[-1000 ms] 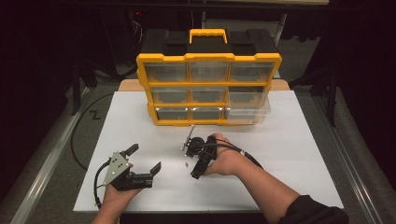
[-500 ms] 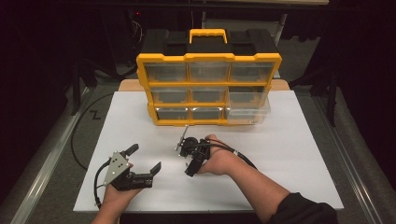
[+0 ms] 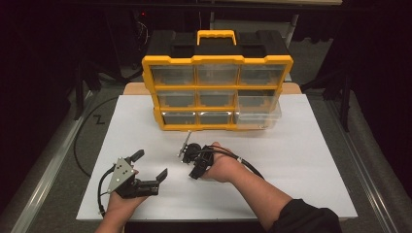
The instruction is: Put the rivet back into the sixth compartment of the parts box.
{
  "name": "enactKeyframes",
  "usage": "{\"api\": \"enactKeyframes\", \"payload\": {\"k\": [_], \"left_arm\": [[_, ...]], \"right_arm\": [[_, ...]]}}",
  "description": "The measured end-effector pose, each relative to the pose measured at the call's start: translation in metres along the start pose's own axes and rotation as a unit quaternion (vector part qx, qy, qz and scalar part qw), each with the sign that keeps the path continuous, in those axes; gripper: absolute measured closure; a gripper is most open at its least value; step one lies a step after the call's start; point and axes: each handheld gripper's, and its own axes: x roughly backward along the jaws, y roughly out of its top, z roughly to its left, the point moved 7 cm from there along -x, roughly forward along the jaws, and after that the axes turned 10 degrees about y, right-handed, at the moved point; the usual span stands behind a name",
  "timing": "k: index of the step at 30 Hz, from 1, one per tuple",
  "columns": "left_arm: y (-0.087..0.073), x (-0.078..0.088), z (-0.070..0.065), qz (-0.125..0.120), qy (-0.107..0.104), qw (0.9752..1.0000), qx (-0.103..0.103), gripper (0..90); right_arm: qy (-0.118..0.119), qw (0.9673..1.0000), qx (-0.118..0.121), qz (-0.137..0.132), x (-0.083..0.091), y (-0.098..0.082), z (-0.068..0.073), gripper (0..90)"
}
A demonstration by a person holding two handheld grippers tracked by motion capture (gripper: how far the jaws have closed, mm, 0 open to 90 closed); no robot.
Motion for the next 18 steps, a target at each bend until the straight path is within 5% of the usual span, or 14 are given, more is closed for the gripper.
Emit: {"api": "enactKeyframes", "payload": {"k": [18], "left_arm": [[0.0001,0.0014,0.0005,0.0,0.0,1.0,0.0,0.4]], "right_arm": [[0.001,0.9997,0.0,0.025,-0.0044,0.0026,-0.0047,77.1]]}}
